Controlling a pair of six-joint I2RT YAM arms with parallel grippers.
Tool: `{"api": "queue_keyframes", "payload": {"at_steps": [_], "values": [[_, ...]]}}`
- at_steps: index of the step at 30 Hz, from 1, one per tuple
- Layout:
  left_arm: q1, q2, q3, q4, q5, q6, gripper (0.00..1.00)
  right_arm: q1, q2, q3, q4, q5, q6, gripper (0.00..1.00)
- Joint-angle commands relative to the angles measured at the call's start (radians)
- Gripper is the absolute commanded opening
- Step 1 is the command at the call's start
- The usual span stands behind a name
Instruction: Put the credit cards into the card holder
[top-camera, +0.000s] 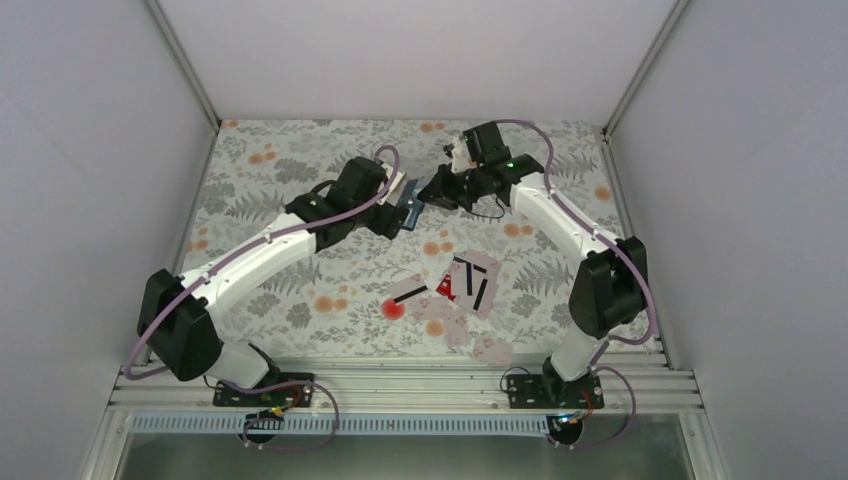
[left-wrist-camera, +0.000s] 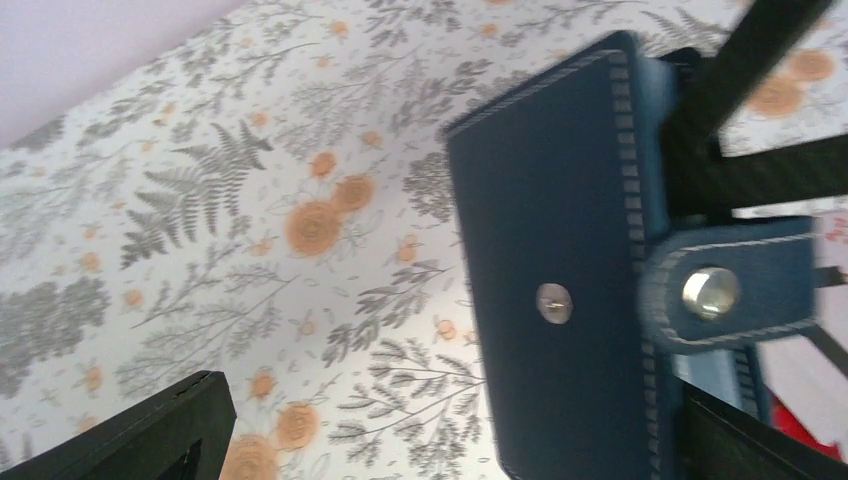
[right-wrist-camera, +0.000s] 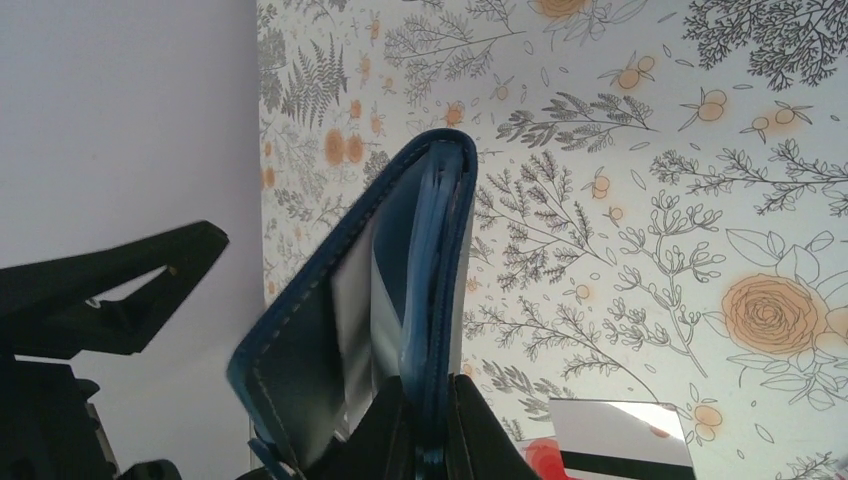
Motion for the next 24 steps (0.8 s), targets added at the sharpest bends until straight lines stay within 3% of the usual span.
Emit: {"api": "queue_keyframes", "payload": {"at_steps": [1, 8, 13, 16, 20, 24], "values": [[0.006, 0.012, 0.012, -0.011, -0.149, 0.03, 1.0, 0.011, -0.014, 0.038, -0.022, -0.025, -0.015, 0.04], [0.046, 0.007, 0.031, -0.026, -0.179, 0.025, 0.98, 0.01, -0.041, 0.002, -0.012, -0.038, -0.033, 0.04], [0.121, -0.004, 0.006, -0.029, -0.093, -0.021, 0.92, 0.012, -0.079, -0.043, 0.069, -0.116, -0.039, 0.04], [0.199, -0.027, -0.028, -0.014, 0.118, -0.044, 0.78, 0.017, -0.09, -0.071, 0.125, -0.174, -0.072, 0.04], [0.299, -0.085, -0.105, 0.061, 0.489, -0.054, 0.66, 0.022, -0.074, -0.091, 0.162, -0.227, -0.137, 0.04], [0.376, -0.094, -0.144, 0.065, 0.634, -0.079, 0.51, 0.023, -0.025, -0.112, 0.196, -0.263, -0.202, 0.04]]}}
